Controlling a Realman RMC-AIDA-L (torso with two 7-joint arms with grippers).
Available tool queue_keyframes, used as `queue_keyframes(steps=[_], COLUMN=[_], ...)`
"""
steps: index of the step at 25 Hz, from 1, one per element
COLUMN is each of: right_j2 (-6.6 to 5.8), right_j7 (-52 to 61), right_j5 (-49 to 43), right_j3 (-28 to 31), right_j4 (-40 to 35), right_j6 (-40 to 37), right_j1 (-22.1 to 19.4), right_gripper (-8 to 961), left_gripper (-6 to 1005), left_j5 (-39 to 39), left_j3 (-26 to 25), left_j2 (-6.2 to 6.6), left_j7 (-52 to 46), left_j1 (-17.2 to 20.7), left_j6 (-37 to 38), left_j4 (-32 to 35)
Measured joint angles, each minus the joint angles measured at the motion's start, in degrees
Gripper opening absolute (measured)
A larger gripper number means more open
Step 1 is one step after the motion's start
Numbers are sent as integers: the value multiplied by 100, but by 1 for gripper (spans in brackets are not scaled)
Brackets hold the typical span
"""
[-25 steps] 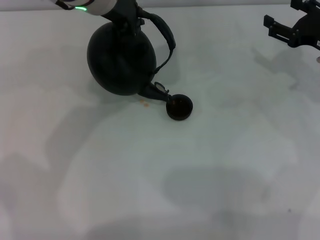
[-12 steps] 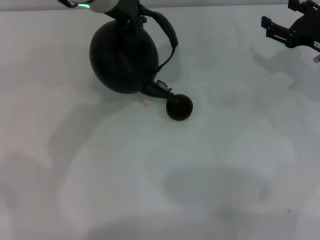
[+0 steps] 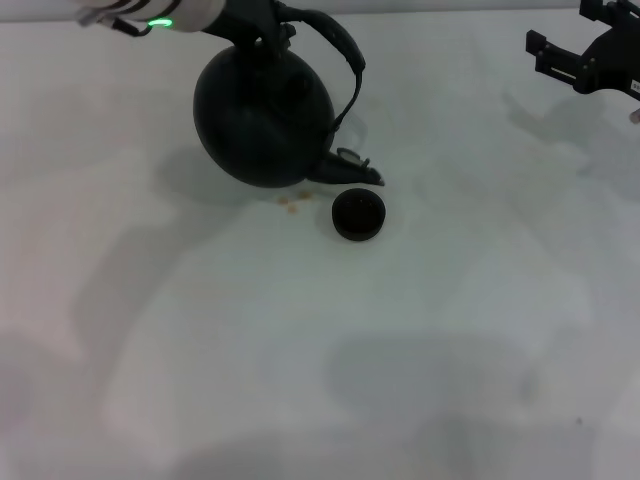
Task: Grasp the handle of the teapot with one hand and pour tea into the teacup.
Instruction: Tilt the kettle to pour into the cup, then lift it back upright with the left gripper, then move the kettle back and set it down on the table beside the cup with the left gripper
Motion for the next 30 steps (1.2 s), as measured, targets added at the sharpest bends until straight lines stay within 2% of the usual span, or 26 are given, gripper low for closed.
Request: queue_keyframes(steps=[3, 8, 9, 10, 14, 17, 18, 23, 30], right_j2=[-4, -12, -12, -14, -26, -30, -31, -32, -32], right_j7=[5, 23, 31, 59, 92, 93, 93, 94, 52], right_j5=[0, 0, 0, 0, 0, -10, -20, -45, -55], right_j3=[2, 54, 68, 78, 78, 78, 77, 59, 33], right_j4=[0, 1, 2, 16, 27, 30, 33, 29, 37], right_j6=[-7, -50, -54, -53, -47, -29, -20, -4, 147], right_j1=[4, 5, 4, -5, -35, -45, -45, -65, -170], right_gripper=[856, 856, 856, 856, 855, 855, 855, 855, 855], left_gripper=[141, 140, 140, 139, 138, 135, 135, 130, 126], left_j5=[-92, -119, -119, -325, -1283, -2261, -2908, -4869, -6279], left_j3=[-88, -439, -439, -702, -997, -1127, -1235, -1562, -1795], left_j2=[-2, -3, -3, 0, 16, 22, 20, 24, 27], left_j7=[-161, -301, -301, -310, -27, 641, 1083, 2524, 4004], left_j1=[406, 1292, 1292, 1677, 2329, 2773, 2937, 3348, 3593], left_j6=[-179, -572, -572, -742, -1356, -1765, -1861, -1904, -1806], left_j4=[348, 1137, 1137, 1427, 1564, 1466, 1332, 691, -382])
